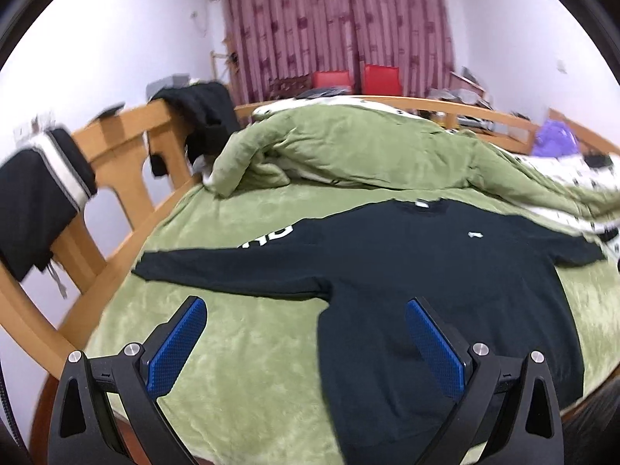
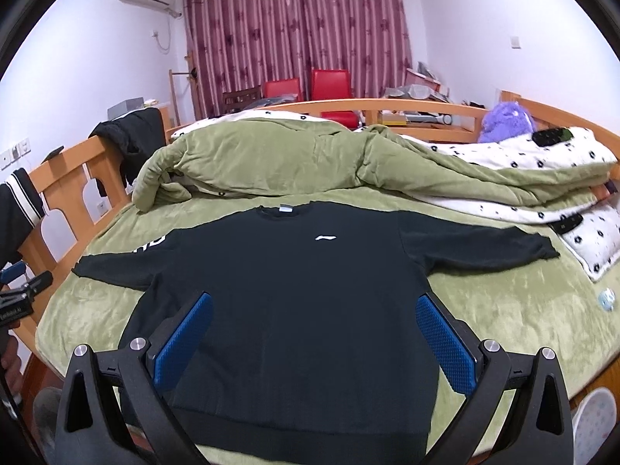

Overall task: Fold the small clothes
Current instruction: 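Move the left tool to the sleeve cuff and close on it, then carry the sleeve across the sweatshirt body with the left tool and release, then grasp the folded sleeve's cuff with the right tool, then straighten the folded sleeve on the body with the right tool, then release, then move the right tool toward the other outstretched sleeve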

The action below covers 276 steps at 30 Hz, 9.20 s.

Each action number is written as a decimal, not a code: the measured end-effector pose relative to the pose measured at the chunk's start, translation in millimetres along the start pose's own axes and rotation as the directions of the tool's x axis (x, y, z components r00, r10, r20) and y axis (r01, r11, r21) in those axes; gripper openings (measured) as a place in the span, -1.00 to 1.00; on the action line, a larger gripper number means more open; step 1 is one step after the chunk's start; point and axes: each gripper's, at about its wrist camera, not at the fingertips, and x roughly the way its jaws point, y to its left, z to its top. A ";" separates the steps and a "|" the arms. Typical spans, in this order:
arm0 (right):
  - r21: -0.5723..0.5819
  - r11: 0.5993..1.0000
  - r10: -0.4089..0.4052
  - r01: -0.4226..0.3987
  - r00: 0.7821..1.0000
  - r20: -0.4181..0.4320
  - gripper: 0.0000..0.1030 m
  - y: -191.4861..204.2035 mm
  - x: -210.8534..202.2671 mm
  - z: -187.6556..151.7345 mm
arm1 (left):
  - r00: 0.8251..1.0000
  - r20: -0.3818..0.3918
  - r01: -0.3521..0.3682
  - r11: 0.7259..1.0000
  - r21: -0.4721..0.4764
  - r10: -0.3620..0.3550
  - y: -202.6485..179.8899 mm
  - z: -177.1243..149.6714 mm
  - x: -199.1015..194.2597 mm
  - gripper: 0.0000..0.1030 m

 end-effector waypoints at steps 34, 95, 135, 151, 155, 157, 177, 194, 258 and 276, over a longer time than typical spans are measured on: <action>0.013 0.998 0.059 -0.058 0.990 -0.127 0.99 47.4 237.2 -2.3 | 0.932 -0.314 -0.294 0.887 -0.357 0.182 236.1 -34.7 362.4 0.56; 0.166 0.986 0.046 -0.031 0.995 -0.092 0.91 -67.3 172.5 10.9 | 0.982 -0.131 0.137 0.991 -0.004 -0.136 -200.1 47.5 230.2 0.21; -0.144 0.961 0.194 -0.237 0.945 -0.262 0.56 155.1 362.3 2.1 | 0.996 -0.086 -0.035 0.969 -0.243 0.014 44.8 -15.0 260.9 0.27; -0.212 0.959 0.113 -0.186 0.942 -0.317 -0.50 160.9 397.6 1.9 | 0.992 -0.116 0.011 0.957 -0.291 -0.047 37.2 -10.1 263.6 0.27; -0.132 0.978 0.131 -0.161 0.969 -0.210 -0.55 125.6 362.8 25.7 | 0.992 -0.114 0.015 0.955 -0.297 -0.051 32.4 -4.8 257.3 0.27; -0.068 0.989 0.121 -0.134 0.979 -0.161 -0.56 97.7 342.6 34.5 | 0.992 -0.112 0.023 0.953 -0.301 -0.059 27.9 -1.0 252.5 0.27; 0.183 0.983 0.056 -0.012 0.970 -0.238 0.01 -65.6 303.5 -2.2 | 0.993 -0.116 -0.006 0.989 -0.150 -0.011 -36.7 9.2 243.2 0.35; 0.221 0.975 0.074 -0.034 0.982 -0.176 -0.65 -100.6 325.8 0.6 | 0.985 -0.174 -0.004 0.995 -0.099 -0.013 -56.7 0.9 266.4 0.35; -0.033 0.994 -0.107 0.105 0.990 -0.095 0.73 -58.5 179.9 10.0 | 0.998 -0.055 0.023 0.999 -0.030 -0.025 -121.6 14.8 134.9 0.63; 0.032 0.995 -0.086 0.090 0.991 -0.099 0.47 -78.2 165.6 9.2 | 0.991 -0.084 0.096 0.993 -0.065 -0.101 -140.7 20.2 149.7 0.64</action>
